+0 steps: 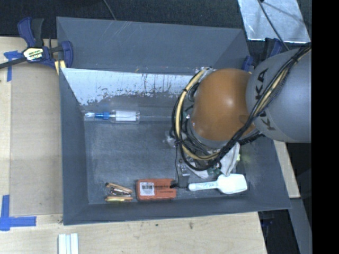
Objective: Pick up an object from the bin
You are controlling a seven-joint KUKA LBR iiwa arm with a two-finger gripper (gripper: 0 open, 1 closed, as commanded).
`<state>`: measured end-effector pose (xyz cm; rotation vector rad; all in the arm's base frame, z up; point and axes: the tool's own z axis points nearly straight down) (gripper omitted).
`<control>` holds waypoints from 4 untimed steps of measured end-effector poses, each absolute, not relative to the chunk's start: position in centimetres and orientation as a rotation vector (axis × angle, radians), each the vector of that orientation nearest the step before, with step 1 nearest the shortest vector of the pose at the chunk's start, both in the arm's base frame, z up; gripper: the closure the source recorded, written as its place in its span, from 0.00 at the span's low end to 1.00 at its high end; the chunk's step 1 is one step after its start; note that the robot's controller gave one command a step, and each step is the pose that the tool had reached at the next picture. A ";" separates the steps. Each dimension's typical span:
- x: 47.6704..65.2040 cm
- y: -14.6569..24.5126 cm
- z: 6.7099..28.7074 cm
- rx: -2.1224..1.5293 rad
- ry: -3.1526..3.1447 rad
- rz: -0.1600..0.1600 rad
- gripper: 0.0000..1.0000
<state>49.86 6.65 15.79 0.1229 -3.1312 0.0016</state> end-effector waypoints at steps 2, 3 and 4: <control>53.3 4.4 21.2 0.039 -3.162 -0.005 0.00; 53.7 1.7 16.8 0.085 -3.142 0.003 0.00; 56.6 -0.2 15.7 0.202 -3.140 0.000 0.00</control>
Offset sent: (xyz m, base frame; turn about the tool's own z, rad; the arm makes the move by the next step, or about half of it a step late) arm 0.0432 -0.0639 0.0076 0.0916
